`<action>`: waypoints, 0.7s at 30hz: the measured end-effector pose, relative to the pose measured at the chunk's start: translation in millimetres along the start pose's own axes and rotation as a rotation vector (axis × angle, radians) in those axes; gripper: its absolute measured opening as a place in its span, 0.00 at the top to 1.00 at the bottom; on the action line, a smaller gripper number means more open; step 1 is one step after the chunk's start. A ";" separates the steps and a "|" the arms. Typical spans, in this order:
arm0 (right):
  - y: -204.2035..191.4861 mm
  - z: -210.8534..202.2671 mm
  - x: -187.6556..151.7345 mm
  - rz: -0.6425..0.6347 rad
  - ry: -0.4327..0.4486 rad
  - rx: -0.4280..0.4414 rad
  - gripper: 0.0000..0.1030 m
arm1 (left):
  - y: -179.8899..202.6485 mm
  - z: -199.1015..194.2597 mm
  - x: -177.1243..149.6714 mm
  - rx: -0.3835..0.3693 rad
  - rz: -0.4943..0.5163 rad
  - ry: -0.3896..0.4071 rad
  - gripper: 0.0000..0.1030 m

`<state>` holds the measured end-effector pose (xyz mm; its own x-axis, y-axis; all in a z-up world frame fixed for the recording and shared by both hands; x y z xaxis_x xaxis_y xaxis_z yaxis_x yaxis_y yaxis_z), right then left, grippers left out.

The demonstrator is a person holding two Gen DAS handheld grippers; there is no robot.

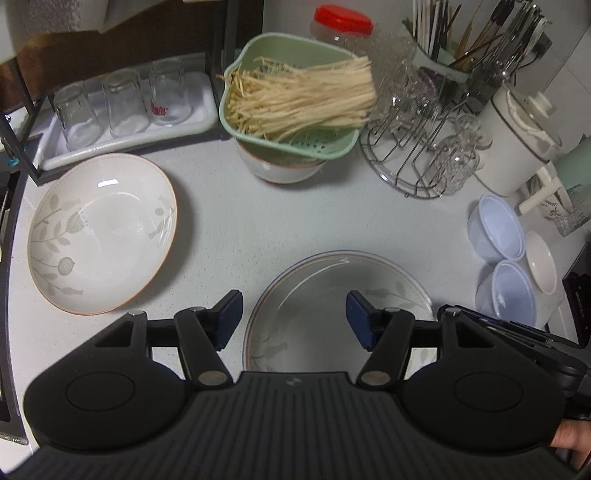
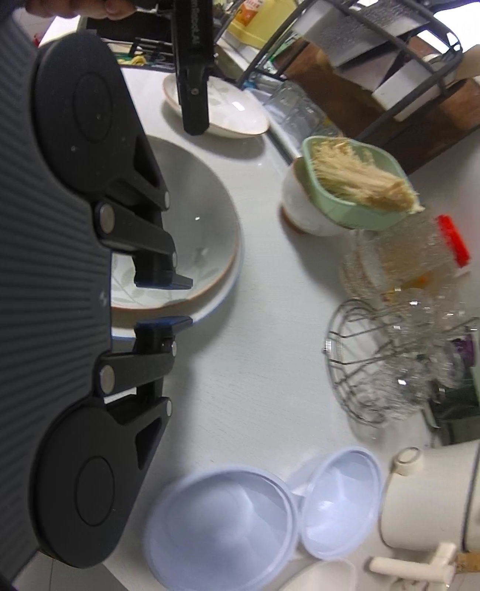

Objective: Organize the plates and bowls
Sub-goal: 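Open both grippers and raise them off the stacked plates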

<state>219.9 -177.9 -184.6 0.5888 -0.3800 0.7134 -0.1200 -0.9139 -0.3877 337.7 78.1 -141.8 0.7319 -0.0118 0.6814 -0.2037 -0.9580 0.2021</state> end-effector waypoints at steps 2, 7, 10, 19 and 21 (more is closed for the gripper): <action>0.6 -9.3 5.7 0.001 0.033 0.007 0.81 | 1.6 -9.1 3.7 -0.009 0.000 0.021 0.35; 1.3 -33.4 21.8 0.000 0.108 0.017 0.81 | 6.4 -30.0 12.7 -0.009 0.025 0.072 0.35; -0.4 -46.3 30.8 -0.012 0.145 0.019 0.81 | 9.6 -43.8 18.7 -0.021 0.018 0.099 0.35; -9.0 -86.9 52.1 0.002 0.206 0.073 0.81 | 25.9 -84.4 29.1 -0.041 0.029 0.171 0.35; -12.8 -95.3 54.5 -0.008 0.222 0.078 0.81 | 30.6 -96.6 30.4 -0.048 0.038 0.189 0.35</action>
<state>177.3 -200.5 -85.1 0.3986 -0.4029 0.8239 -0.0489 -0.9064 -0.4196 290.9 76.1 -46.9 0.5889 0.0105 0.8081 -0.2626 -0.9432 0.2037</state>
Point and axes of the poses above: each gripper's, at about its wrist camera, not at the fingertips, and z roughly the way its jaws point, y to its right, x to its top, the point moved 1 cm from there along z, roughly the way its jaws point, and after that the axes turned 15 degrees about y, right-handed, at the moved point
